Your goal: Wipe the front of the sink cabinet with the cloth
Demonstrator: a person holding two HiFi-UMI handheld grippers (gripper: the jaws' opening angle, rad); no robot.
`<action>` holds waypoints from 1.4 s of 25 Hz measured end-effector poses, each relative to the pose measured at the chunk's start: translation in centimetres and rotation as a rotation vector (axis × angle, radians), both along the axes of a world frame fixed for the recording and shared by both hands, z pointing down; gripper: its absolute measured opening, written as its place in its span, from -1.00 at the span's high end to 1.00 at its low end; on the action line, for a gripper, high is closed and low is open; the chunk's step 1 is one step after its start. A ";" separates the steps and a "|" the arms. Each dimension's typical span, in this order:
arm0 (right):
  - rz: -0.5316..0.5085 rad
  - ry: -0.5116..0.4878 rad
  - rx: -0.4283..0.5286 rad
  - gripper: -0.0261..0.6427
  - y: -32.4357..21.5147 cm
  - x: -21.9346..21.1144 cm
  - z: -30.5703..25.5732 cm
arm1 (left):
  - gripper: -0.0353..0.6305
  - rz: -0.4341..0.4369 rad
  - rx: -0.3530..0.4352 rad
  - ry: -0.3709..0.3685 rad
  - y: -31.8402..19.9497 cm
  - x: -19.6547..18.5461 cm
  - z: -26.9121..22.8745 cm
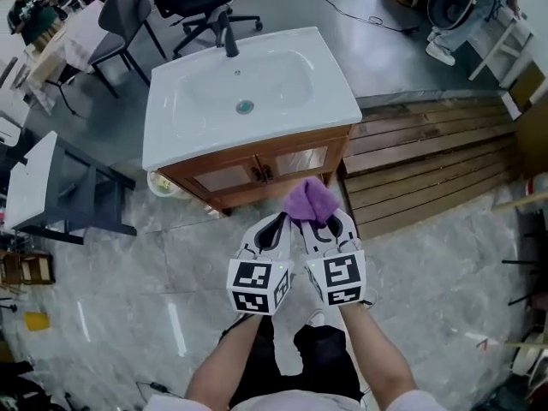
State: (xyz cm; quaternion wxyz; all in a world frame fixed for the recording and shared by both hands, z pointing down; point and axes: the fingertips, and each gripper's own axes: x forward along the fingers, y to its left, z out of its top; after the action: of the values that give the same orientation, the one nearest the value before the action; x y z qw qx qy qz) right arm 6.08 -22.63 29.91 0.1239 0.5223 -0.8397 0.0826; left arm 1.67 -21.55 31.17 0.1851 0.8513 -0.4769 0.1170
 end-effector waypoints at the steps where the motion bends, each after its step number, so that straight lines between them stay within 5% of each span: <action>1: -0.007 -0.002 0.006 0.69 0.5 -0.2 -1.4 | 0.88 -0.003 0.006 0.005 0.5 -0.2 -1.5; 13: -0.075 0.014 0.056 0.69 9.2 -0.3 -12.0 | 0.88 -0.073 0.079 -0.010 8.5 -1.2 -12.6; 35: -0.117 -0.004 0.109 0.70 14.1 1.3 -16.3 | 0.88 -0.095 0.208 -0.003 13.1 1.8 -17.4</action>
State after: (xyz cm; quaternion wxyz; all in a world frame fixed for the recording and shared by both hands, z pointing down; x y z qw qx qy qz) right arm 7.41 -8.52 13.56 0.0982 0.4783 -0.8721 0.0302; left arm 3.42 -8.40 13.76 0.1004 0.8420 -0.5267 0.0594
